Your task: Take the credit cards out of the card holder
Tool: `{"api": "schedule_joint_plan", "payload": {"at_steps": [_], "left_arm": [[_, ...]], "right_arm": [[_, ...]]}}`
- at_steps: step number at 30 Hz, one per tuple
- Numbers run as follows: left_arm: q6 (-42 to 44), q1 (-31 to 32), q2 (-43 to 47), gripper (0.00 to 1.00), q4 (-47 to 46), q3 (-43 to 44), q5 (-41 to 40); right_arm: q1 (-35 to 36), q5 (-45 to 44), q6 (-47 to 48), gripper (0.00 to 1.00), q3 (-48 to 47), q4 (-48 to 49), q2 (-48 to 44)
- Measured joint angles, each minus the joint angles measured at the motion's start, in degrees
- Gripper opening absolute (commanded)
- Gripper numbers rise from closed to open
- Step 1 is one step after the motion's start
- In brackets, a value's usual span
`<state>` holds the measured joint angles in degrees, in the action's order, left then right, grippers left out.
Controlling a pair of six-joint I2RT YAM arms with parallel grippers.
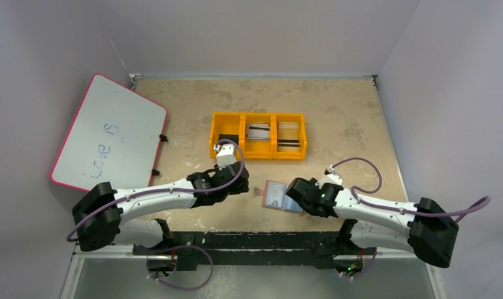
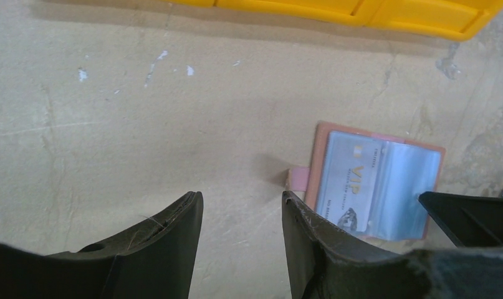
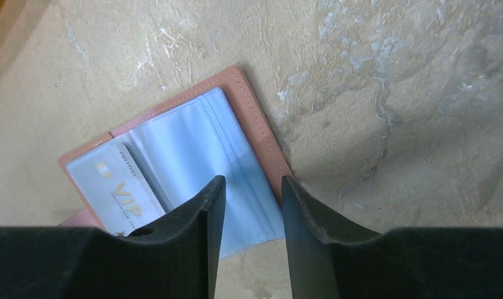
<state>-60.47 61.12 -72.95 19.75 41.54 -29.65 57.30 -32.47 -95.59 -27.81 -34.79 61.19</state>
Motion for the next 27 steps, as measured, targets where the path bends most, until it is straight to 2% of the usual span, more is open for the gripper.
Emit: {"api": "schedule_joint_plan", "payload": {"at_steps": [7,10,14,20,27], "left_arm": [[1.8,0.0,-2.5,0.49,-2.6,2.5,2.3],[2.7,0.0,-3.9,0.49,-2.6,3.4,2.5],[3.3,0.0,-6.6,0.49,-2.7,3.7,3.1],[4.0,0.0,-9.4,0.50,-3.4,3.7,4.7],[4.2,0.0,-12.4,0.49,-4.8,4.2,6.4]], "right_arm": [[0.0,-1.4,2.7,0.45,-7.2,-4.3,1.8],[0.0,-1.0,9.9,0.46,-8.0,0.6,-0.7],[0.0,1.6,17.4,0.42,-6.4,11.2,-3.1],[-1.0,6.5,19.8,0.39,-0.2,21.8,-1.5],[-5.9,12.7,19.9,0.36,7.0,29.9,-0.6]]}}
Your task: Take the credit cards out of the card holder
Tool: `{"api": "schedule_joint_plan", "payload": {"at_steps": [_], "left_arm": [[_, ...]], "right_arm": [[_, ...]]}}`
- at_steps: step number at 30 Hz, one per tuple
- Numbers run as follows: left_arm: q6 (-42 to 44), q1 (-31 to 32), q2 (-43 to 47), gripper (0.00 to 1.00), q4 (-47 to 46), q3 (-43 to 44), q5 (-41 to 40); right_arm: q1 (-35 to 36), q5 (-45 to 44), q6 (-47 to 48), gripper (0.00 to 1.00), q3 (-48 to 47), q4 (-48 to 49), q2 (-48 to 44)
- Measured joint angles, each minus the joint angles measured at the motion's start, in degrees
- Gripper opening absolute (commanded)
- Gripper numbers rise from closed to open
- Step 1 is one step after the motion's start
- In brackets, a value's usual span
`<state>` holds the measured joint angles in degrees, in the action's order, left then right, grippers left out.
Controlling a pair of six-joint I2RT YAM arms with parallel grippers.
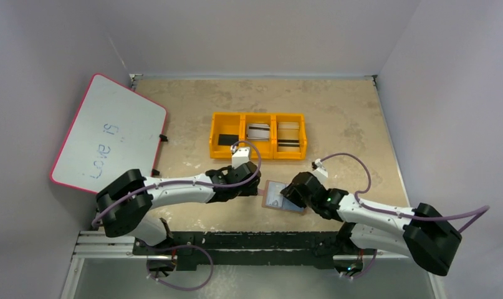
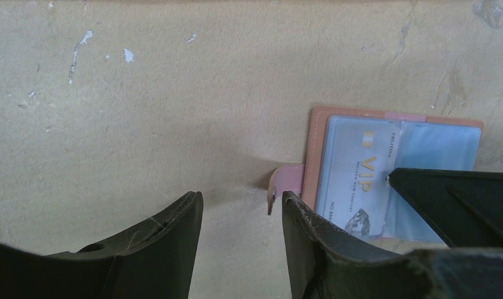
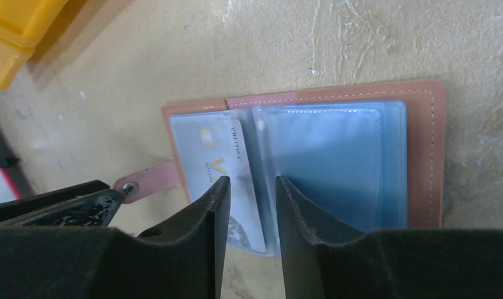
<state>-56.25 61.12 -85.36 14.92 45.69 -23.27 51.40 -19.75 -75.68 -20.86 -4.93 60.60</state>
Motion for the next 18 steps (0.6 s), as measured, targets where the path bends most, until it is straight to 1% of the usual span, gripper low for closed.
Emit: {"api": "schedule_joint_plan", "payload": {"at_steps": [4,9,11,18], "left_arm": [[0.4,0.0,-0.4,0.48,-1.6,0.0,1.4],[1.6,0.0,-2.9,0.31,-2.5,0.6,2.3],[1.9,0.0,-4.2,0.26,-2.5,0.7,2.5],[1.8,0.0,-5.9,0.07,-2.3,0.7,3.0]], "right_arm": [[-1.9,3.1,-0.1,0.33,4.6,6.9,-2.0],[-2.5,4.9,-0.1,0.26,6.4,10.6,-2.4],[-2.8,5.7,-0.1,0.23,6.6,11.5,-1.8],[-3.9,8.7,0.7,0.22,8.0,16.4,-0.2]]}}
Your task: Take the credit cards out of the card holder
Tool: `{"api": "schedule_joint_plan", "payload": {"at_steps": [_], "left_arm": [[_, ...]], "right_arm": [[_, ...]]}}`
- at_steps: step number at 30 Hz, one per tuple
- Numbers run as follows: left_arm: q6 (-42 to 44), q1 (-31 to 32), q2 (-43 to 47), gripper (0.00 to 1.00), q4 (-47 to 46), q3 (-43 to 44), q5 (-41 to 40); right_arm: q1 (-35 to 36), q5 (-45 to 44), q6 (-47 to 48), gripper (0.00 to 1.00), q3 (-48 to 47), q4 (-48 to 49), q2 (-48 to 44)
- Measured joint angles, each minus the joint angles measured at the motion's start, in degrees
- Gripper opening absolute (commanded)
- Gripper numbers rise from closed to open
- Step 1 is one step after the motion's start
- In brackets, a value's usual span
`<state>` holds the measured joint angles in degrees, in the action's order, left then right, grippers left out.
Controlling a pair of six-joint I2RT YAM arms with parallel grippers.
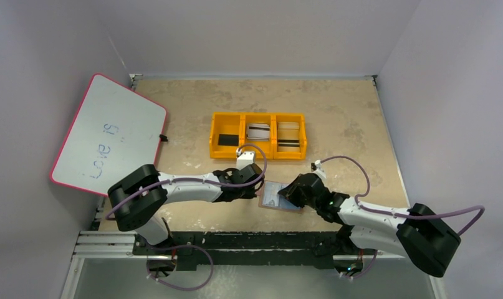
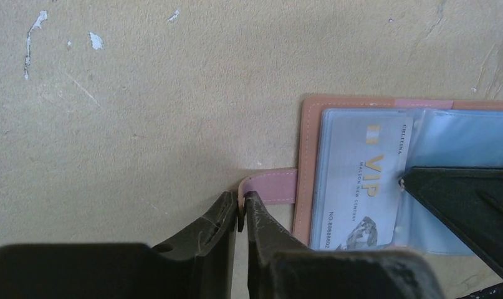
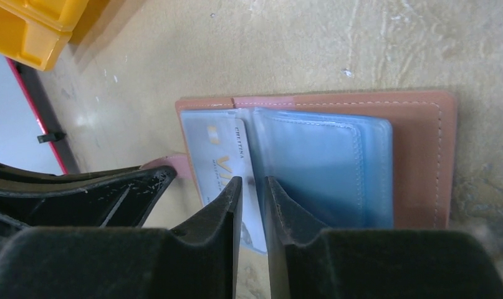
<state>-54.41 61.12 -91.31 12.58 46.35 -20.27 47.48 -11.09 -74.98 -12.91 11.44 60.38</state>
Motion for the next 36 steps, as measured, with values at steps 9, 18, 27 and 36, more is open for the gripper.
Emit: {"api": "schedule_joint_plan", "payload": {"at_steps": [9,18,27,36], "left_arm": [[-2.1,0.0,1.4,0.00,1.7,-1.3,-3.2],[-3.7,0.0,7.7,0.00,3.7,-5.5,-4.7],[-5.3,0.0,11.5,0.30,9.2,-6.2,-8.7],[-6.5,0.0,19.5,0.38,17.4,-3.5,-15.6]], "right_arm": [[-0.6,3.9,2.4,0.22,0.1,5.2,2.6],[-0.8,8.6,3.3,0.22,-1.3,14.4,11.6],[-0.9,10.3,5.8,0.23,-5.6,14.2,16.0],[-1.0,-1.2,8.5,0.33,-10.0,-5.9,3.6]]}}
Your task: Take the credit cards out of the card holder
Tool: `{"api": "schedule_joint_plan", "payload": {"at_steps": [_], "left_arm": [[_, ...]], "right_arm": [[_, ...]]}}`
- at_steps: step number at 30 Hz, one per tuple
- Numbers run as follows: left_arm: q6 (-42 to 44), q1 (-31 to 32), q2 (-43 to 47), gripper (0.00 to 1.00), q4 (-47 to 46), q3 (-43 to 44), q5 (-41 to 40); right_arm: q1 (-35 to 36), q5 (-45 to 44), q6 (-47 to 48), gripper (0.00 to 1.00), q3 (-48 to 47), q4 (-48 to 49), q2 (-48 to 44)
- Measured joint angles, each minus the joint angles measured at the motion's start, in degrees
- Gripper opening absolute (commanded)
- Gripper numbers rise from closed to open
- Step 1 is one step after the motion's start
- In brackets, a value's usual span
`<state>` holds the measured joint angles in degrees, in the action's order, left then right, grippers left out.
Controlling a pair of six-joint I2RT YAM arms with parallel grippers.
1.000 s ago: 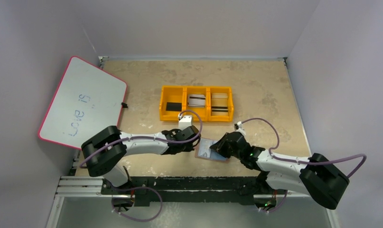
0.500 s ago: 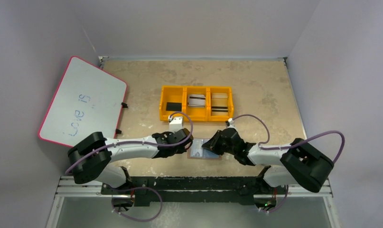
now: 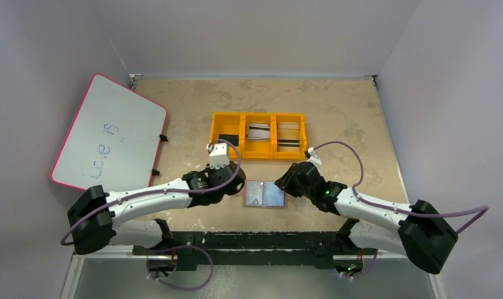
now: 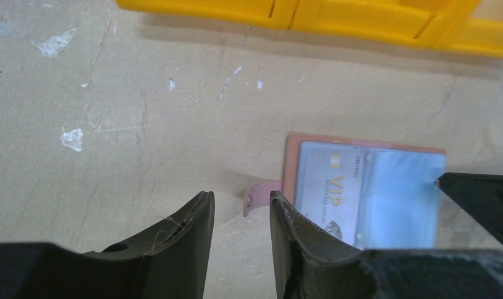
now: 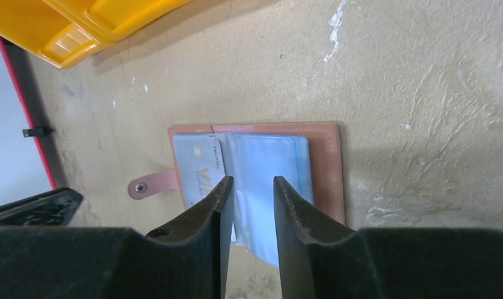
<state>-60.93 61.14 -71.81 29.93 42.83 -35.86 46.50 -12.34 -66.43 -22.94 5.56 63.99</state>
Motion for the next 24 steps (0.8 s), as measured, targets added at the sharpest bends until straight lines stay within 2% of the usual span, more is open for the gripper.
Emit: {"api": "schedule_joint_plan", "payload": {"at_steps": [5,11,17,24], "left_arm": [[1.4,0.0,2.7,0.38,-2.2,1.4,1.2],[1.8,0.0,2.6,0.37,-7.1,1.4,4.5],[1.5,0.0,-1.7,0.36,-11.0,1.4,8.3],[1.7,0.0,-7.2,0.35,-13.9,1.3,12.1]], "right_arm": [[-0.1,2.8,4.4,0.31,-0.2,0.6,-1.3],[-0.1,9.6,4.7,0.30,-0.2,12.9,4.7],[-0.1,15.2,2.1,0.29,1.2,21.8,14.5],[-0.1,16.4,0.5,0.29,2.4,23.0,16.0]]}}
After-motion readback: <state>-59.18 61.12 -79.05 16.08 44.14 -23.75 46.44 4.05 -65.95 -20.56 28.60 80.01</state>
